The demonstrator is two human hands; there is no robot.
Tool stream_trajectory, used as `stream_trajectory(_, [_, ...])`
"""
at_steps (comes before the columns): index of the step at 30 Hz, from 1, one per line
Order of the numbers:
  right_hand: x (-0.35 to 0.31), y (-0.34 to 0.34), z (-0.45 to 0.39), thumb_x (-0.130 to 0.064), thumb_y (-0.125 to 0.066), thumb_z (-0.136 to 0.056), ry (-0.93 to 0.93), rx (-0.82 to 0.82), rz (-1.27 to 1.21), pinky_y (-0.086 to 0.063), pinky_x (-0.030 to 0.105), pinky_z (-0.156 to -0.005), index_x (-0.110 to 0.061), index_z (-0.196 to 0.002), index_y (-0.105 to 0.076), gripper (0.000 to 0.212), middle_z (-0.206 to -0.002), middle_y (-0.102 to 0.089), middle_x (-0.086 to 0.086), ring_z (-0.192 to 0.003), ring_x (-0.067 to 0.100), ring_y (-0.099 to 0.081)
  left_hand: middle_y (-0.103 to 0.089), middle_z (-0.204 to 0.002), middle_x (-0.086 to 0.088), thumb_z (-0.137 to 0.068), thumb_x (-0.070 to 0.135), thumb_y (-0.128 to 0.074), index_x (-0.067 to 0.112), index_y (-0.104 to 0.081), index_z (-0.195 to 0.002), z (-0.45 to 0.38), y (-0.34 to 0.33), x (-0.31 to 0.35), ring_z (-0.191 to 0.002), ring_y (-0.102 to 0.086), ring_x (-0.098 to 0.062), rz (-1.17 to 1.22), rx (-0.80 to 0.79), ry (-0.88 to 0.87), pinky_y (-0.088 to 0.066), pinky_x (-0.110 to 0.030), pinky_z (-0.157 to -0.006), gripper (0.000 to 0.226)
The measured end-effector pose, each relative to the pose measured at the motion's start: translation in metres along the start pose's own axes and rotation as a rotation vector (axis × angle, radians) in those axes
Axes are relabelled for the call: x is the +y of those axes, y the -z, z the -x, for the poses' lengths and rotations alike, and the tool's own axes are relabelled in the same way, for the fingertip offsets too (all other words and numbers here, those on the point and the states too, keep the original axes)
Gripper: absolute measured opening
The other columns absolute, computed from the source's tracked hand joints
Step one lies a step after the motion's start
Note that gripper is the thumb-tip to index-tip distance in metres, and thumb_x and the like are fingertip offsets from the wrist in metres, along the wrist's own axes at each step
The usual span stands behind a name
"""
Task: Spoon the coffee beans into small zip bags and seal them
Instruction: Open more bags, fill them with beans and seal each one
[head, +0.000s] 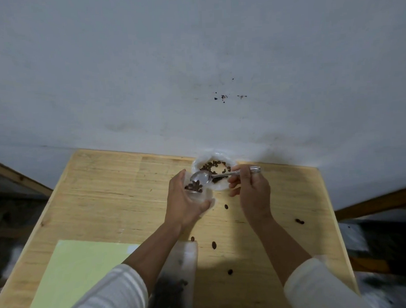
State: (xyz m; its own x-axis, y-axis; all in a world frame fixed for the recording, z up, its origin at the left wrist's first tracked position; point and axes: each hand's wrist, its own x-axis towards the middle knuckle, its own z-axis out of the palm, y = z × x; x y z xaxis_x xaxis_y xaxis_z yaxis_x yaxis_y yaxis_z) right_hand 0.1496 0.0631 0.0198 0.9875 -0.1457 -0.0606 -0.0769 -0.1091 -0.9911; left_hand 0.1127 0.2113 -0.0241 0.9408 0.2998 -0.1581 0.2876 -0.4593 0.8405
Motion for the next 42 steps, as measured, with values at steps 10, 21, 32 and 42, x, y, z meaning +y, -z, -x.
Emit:
stream_trajectory(10, [0.033,0.010,-0.038,-0.019,-0.027,-0.099,-0.305,0.341,0.349,-0.056,0.038,-0.058,0.001,-0.089,-0.059,0.039,-0.067,-0.065,0.011,-0.049,0.025,-0.061,-0.029,-0.141,0.002,-0.059,0.034,-0.087,0.017,-0.023,-0.144,0.001,0.000,-0.002,-0.117,-0.028,0.001,0.025,-0.004,-0.006,-0.026,-0.012,-0.098,0.107])
stream_trajectory(21, [0.046,-0.020,-0.054,-0.020,-0.039,-0.100,-0.645,0.331,-0.233,-0.055,0.022,-0.048,-0.009,-0.079,-0.055,0.029,-0.070,-0.066,0.009,-0.054,0.015,-0.064,-0.025,-0.143,0.004,-0.061,0.037,-0.086,0.020,-0.022,-0.145,-0.004,-0.006,0.001,-0.118,-0.029,0.001,0.026,-0.026,0.039,-0.027,-0.011,-0.097,0.107])
stream_trajectory(32, [0.014,0.000,-0.045,-0.022,-0.037,-0.100,-0.343,0.273,-0.129,-0.037,0.018,-0.034,-0.012,-0.072,-0.054,0.034,-0.058,-0.056,0.005,-0.041,0.012,-0.049,-0.026,-0.140,0.004,-0.059,0.035,-0.087,0.019,-0.022,-0.144,-0.006,-0.009,-0.001,-0.121,-0.032,-0.004,0.028,-0.028,0.047,-0.031,-0.015,-0.099,0.107])
stream_trajectory(42, [0.005,0.000,-0.028,-0.022,-0.035,-0.099,-0.177,0.279,0.143,-0.043,0.023,-0.041,-0.011,-0.072,-0.056,0.036,-0.057,-0.060,0.003,-0.039,0.013,-0.052,-0.028,-0.140,0.002,-0.060,0.037,-0.087,0.017,-0.023,-0.144,-0.006,-0.006,0.000,-0.109,-0.034,0.000,0.034,-0.033,0.044,-0.028,0.012,-0.069,0.108])
